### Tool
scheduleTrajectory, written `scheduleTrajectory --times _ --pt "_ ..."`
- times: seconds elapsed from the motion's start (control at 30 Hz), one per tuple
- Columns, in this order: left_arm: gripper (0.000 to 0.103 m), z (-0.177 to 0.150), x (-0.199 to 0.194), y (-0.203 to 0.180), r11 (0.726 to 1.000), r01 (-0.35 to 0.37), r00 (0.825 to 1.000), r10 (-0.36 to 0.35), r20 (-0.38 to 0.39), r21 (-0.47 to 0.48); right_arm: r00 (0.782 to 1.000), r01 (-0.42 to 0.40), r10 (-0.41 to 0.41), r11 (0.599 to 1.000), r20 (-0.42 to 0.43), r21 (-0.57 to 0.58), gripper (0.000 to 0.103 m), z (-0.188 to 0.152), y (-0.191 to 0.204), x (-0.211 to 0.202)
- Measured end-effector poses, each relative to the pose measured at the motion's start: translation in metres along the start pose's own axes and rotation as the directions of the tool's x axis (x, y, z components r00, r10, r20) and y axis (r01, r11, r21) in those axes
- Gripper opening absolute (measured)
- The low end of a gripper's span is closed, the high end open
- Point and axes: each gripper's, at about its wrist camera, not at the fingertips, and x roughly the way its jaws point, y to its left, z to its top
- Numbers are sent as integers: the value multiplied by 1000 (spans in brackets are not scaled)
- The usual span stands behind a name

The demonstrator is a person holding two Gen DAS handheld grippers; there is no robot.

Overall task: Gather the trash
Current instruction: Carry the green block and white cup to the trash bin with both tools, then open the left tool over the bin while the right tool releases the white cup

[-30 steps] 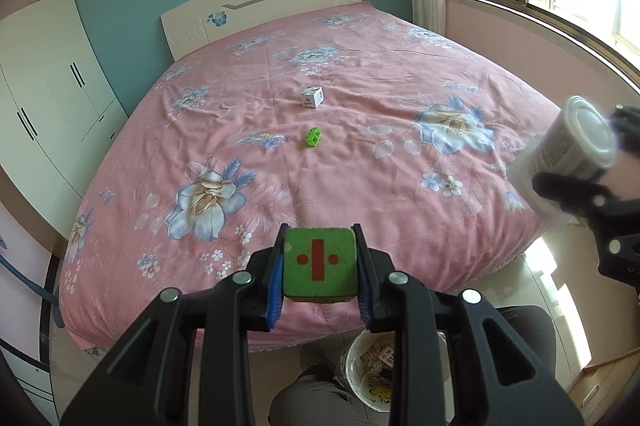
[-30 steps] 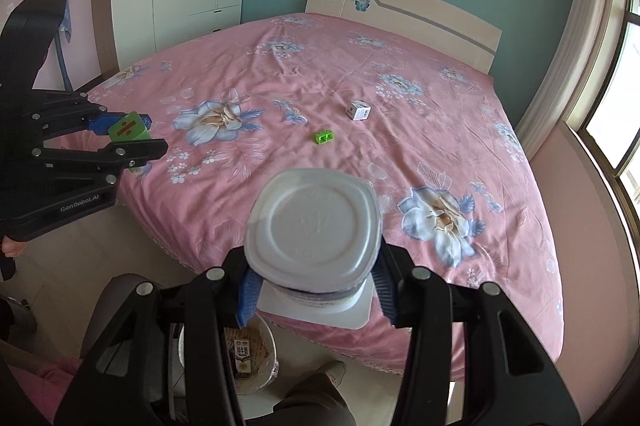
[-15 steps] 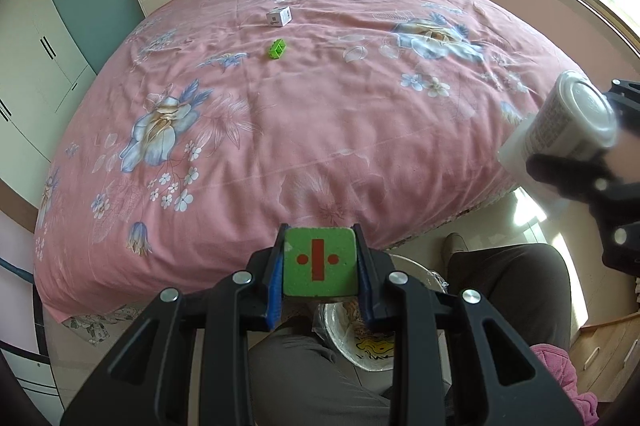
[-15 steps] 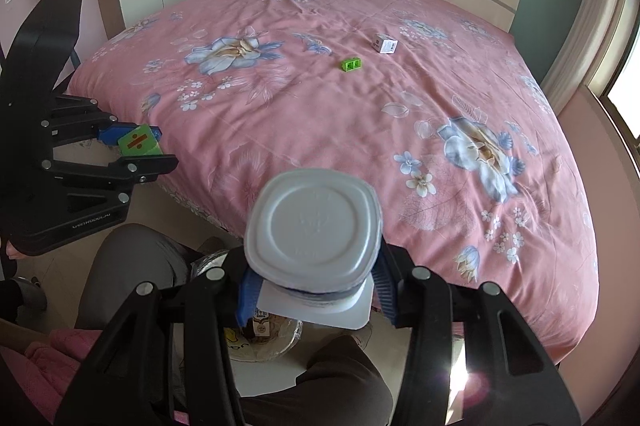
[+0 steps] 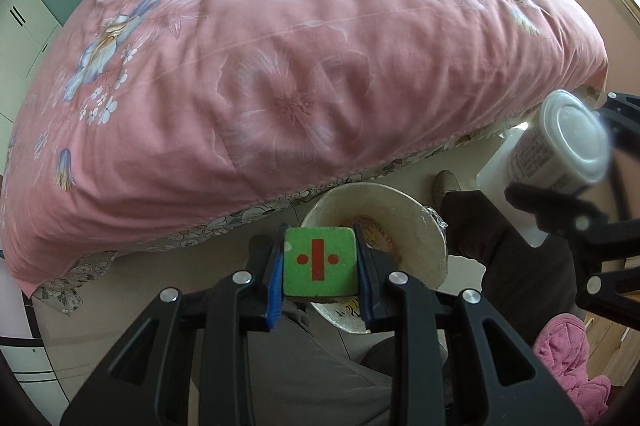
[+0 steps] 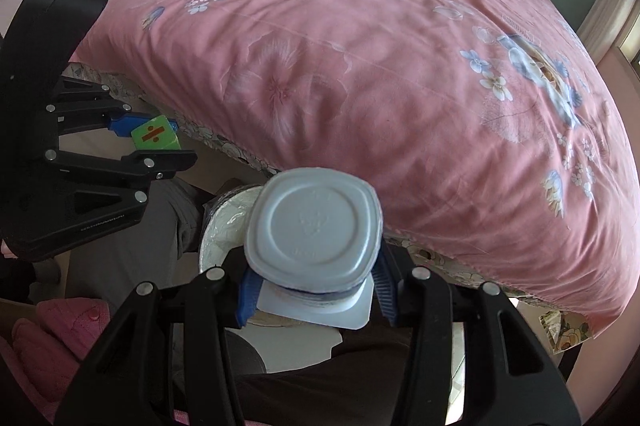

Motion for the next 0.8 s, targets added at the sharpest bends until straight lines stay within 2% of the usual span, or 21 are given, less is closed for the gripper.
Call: scheduleTrajectory --times 0.17,0.37,0.6,0.8 --pt "32 -8 34 0 1000 20 997 -21 -71 -21 997 -32 33 999 -65 9 49 -13 5 34" --pt "32 -16 76 2 998 49 986 -57 -156 -49 986 -68 72 997 -148 35 49 -27 10 77" --pt "32 -29 123 6 992 78 965 -100 -244 -96 962 -104 121 991 -243 85 49 -43 16 131" --pt "32 -39 161 3 989 91 944 -124 -306 -120 934 -118 162 981 -319 153 49 -59 20 174"
